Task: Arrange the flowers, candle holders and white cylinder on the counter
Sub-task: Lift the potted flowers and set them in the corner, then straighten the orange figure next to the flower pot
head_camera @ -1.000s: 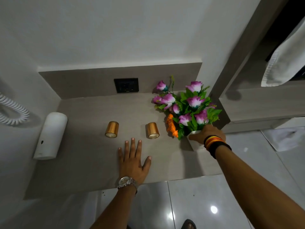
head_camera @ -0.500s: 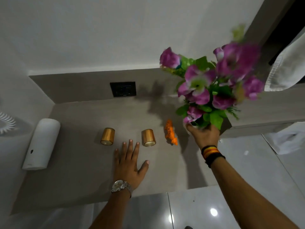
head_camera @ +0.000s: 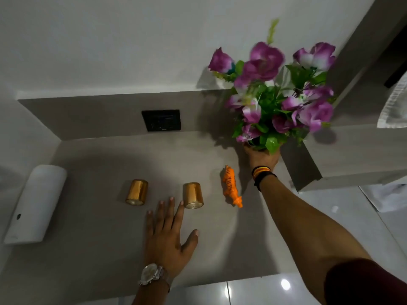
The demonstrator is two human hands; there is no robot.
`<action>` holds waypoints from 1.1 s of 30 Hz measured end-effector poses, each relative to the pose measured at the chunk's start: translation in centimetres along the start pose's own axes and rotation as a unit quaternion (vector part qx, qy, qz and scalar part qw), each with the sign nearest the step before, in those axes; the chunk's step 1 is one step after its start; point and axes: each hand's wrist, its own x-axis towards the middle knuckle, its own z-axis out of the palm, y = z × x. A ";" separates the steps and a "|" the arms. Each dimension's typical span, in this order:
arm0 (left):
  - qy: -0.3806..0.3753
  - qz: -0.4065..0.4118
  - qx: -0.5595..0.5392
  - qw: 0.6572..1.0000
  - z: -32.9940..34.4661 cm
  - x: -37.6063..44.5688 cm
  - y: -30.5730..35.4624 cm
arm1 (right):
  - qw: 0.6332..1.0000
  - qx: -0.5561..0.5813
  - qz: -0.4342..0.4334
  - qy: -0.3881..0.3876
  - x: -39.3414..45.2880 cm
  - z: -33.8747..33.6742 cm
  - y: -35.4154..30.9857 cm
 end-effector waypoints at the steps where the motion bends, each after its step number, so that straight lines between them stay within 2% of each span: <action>1: -0.001 0.000 0.001 1.000 0.0 0.0 0.0 | 1.000 -0.009 0.004 -0.003 0.5 0.3 0.7; 3: -0.003 0.003 0.001 1.000 -0.1 0.0 0.0 | 1.000 -0.023 0.014 -0.016 1.0 0.4 1.5; 5: -0.005 0.002 0.001 1.000 -0.1 0.0 0.0 | 0.998 -0.040 0.027 -0.034 -0.3 -0.5 -0.6; 10: -0.019 0.001 0.014 1.000 -0.3 0.1 0.0 | 0.991 -0.055 0.073 -0.093 -8.4 -5.8 -3.4; 15: -0.032 -0.001 0.018 0.999 -0.6 0.1 0.1 | 0.964 -0.177 0.026 -0.197 -17.3 -9.2 -3.1; 20: -0.034 -0.002 0.022 0.999 -0.6 0.1 0.1 | 0.950 -0.256 -0.013 -0.176 -16.9 -7.4 -2.3; 25: -0.039 -0.004 0.020 0.999 -0.5 0.1 0.1 | 0.962 -0.230 -0.040 -0.143 -14.0 -4.4 -2.6; 30: -0.034 -0.003 0.009 0.999 -0.5 0.1 0.1 | 0.969 -0.208 -0.028 -0.127 -10.1 0.3 -4.3; 33: -0.029 -0.001 0.008 1.000 -0.5 0.1 0.1 | 0.965 -0.219 -0.025 -0.143 -8.9 1.8 -4.5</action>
